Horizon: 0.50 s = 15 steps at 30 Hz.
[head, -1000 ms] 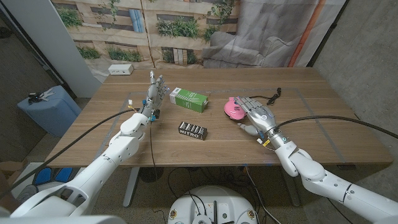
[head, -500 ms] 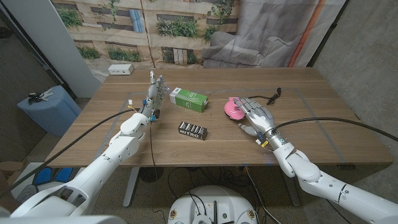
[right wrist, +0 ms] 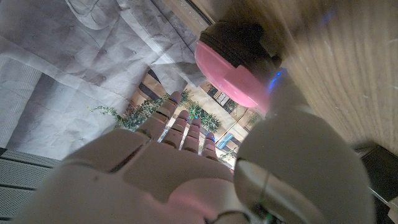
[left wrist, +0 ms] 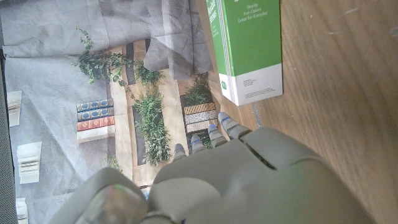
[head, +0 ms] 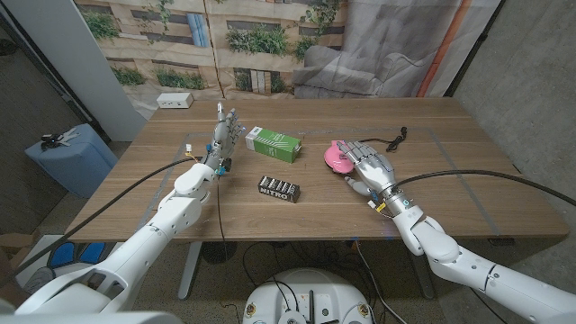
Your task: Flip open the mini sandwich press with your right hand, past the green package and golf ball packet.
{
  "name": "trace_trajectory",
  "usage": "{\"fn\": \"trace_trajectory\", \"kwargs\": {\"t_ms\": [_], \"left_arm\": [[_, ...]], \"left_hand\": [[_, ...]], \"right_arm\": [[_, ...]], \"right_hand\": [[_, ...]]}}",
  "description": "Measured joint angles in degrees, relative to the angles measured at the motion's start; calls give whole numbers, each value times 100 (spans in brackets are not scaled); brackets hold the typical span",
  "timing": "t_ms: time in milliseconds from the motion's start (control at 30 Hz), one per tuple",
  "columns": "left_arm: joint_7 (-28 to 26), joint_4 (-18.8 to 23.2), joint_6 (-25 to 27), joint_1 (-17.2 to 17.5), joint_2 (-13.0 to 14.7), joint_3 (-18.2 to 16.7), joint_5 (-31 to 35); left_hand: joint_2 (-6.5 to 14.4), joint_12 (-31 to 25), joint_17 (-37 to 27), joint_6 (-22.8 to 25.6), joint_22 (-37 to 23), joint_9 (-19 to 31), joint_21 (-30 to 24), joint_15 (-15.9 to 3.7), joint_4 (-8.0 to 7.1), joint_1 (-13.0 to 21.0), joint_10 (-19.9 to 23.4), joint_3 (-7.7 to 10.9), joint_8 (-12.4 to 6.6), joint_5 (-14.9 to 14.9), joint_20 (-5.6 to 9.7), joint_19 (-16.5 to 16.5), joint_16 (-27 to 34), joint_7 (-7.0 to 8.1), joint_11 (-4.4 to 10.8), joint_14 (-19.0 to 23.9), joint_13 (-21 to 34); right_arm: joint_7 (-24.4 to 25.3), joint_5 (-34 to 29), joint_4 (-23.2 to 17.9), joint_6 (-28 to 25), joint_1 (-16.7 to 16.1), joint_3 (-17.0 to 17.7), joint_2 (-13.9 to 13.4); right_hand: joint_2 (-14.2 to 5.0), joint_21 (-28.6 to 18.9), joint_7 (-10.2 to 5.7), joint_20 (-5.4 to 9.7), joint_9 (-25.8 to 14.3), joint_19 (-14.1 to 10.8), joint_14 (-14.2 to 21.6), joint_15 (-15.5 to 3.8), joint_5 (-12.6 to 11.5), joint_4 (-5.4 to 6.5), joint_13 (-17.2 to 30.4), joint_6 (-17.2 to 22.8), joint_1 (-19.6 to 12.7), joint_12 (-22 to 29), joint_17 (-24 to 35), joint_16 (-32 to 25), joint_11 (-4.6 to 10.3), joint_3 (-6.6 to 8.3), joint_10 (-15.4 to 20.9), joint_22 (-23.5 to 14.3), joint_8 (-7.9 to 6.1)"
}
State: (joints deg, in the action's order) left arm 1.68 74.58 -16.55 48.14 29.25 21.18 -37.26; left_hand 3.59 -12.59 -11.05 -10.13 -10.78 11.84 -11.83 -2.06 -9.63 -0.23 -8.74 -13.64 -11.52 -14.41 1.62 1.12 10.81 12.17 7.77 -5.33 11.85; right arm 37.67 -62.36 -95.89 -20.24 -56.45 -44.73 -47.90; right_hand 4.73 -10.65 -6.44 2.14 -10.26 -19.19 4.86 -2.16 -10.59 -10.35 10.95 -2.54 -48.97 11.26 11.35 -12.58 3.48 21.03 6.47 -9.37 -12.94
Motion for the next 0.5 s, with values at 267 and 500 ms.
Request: {"fn": "trace_trajectory", "kwargs": {"t_ms": [267, 500], "left_arm": [[0, 0, 0, 0, 0, 0, 1], [1, -1, 0, 1, 0, 0, 1]], "left_hand": [[0, 0, 0, 0, 0, 0, 0, 0, 0, 0, 0, 0, 0, 0, 0, 0, 0, 0, 0, 0, 0], [0, 0, 0, 0, 0, 0, 0, 0, 0, 0, 0, 0, 0, 0, 0, 0, 0, 0, 0, 0, 0]], "right_arm": [[7, -27, -54, -134, 16, -8, -1], [21, -28, -89, -234, 6, -9, 11]], "right_hand": [[-30, 0, 7, 24, 0, -23, 51, 11, 21, 24, 0, 135, -29, 43, 0, 0, 11, 24, 93, 0, -25], [-30, 0, 0, 21, 0, -103, 51, 11, 21, 40, 0, 143, -29, 43, 0, 0, -1, 8, 144, 0, -25]]}}
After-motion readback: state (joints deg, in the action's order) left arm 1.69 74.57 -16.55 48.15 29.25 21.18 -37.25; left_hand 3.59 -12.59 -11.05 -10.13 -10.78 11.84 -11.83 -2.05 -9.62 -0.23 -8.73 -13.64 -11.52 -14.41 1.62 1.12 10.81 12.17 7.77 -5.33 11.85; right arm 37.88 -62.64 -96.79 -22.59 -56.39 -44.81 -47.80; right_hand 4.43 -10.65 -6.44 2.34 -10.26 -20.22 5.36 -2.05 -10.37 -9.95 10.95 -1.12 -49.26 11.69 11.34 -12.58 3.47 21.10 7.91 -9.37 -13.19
